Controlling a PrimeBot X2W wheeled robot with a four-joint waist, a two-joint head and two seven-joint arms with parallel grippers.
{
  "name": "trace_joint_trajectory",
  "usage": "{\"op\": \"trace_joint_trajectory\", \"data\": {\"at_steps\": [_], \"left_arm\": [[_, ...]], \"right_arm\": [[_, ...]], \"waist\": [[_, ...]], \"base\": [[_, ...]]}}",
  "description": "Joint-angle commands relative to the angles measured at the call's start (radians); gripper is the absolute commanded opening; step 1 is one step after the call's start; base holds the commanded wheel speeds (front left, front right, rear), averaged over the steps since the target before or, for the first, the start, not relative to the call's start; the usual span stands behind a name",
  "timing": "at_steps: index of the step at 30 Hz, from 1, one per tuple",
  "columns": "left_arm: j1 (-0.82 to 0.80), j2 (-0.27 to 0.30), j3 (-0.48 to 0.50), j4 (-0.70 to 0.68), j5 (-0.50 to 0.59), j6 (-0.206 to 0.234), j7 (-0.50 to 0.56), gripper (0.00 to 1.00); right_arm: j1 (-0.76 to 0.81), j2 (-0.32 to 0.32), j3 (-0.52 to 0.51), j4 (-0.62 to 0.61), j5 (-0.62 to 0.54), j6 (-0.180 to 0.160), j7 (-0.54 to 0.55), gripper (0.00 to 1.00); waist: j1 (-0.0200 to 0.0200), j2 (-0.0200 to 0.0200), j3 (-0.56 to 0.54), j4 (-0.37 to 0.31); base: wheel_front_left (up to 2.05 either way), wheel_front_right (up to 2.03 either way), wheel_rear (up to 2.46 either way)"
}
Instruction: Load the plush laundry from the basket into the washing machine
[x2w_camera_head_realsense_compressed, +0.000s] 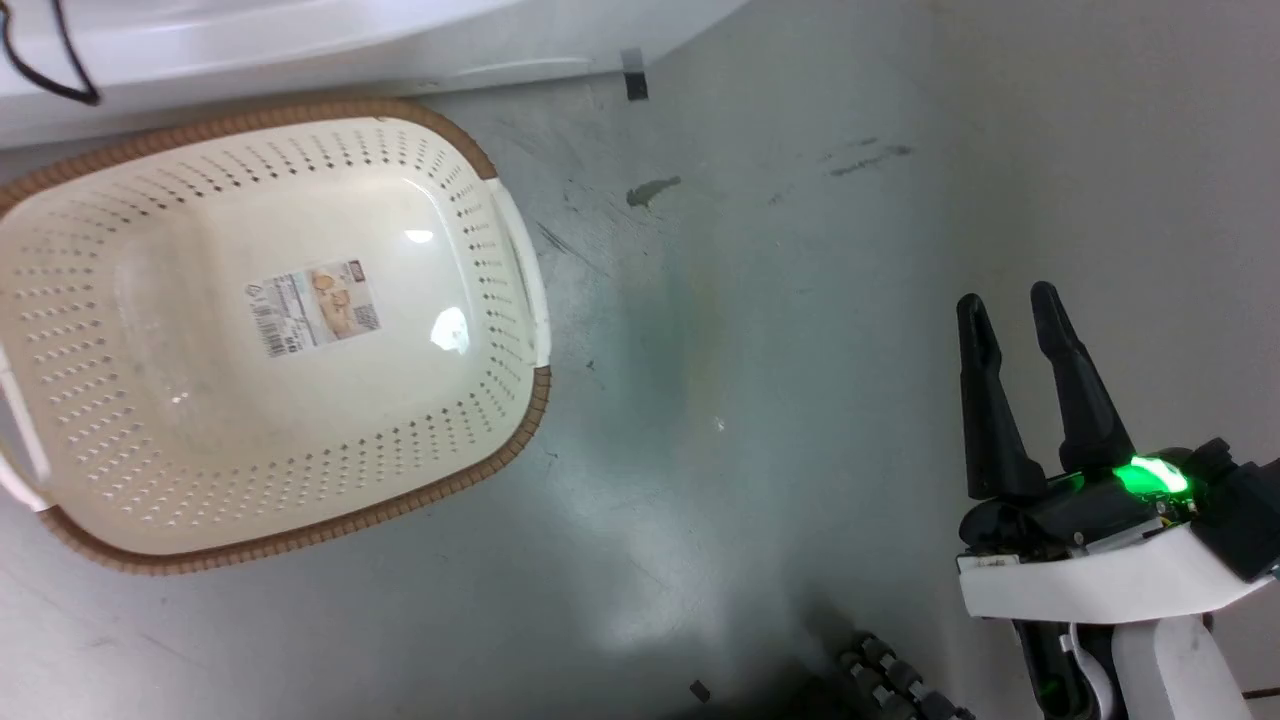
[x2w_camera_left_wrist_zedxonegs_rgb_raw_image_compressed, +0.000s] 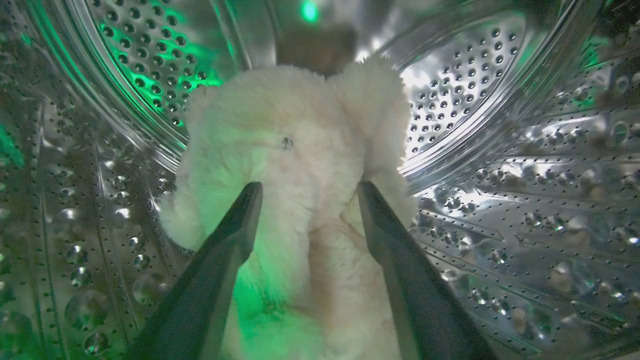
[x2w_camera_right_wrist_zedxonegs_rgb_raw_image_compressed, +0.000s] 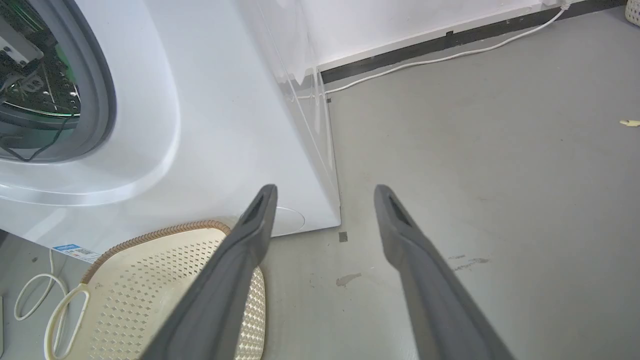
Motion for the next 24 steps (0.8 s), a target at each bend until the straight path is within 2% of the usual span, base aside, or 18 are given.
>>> {"op": "trace_joint_trajectory", "data": {"at_steps": [1,6,7,24], "left_arm": [[0.006,-0.015,-0.007,0.008,-0.009,-0.004,-0.015,1.00],[0.027,-0.055,-0.019,0.024,-0.016,0.000,-0.043,1.00],[0.048,-0.081,-0.027,0.030,-0.022,0.004,-0.057,1.00],[0.253,-0.186,-0.042,0.028,-0.080,-0.003,-0.126,1.00]], "right_arm": [[-0.021,0.000,-0.004,0.004,-0.006,-0.001,-0.004,1.00],[-0.030,0.000,-0.005,0.019,-0.013,-0.001,-0.004,1.00],[-0.034,0.000,-0.008,0.028,-0.017,-0.001,-0.004,1.00],[-0.049,0.000,-0.050,0.083,-0.065,-0.001,-0.004,1.00]], "waist": [[0.0000,-0.0001,-0.015,0.012],[0.0000,-0.0001,-0.049,0.033],[0.0000,-0.0001,-0.075,0.047],[0.0000,-0.0001,-0.249,0.145]], "base": [[0.00,0.00,0.00],[0.00,0.00,0.00],[0.00,0.00,0.00],[0.00,0.00,0.00]]}}
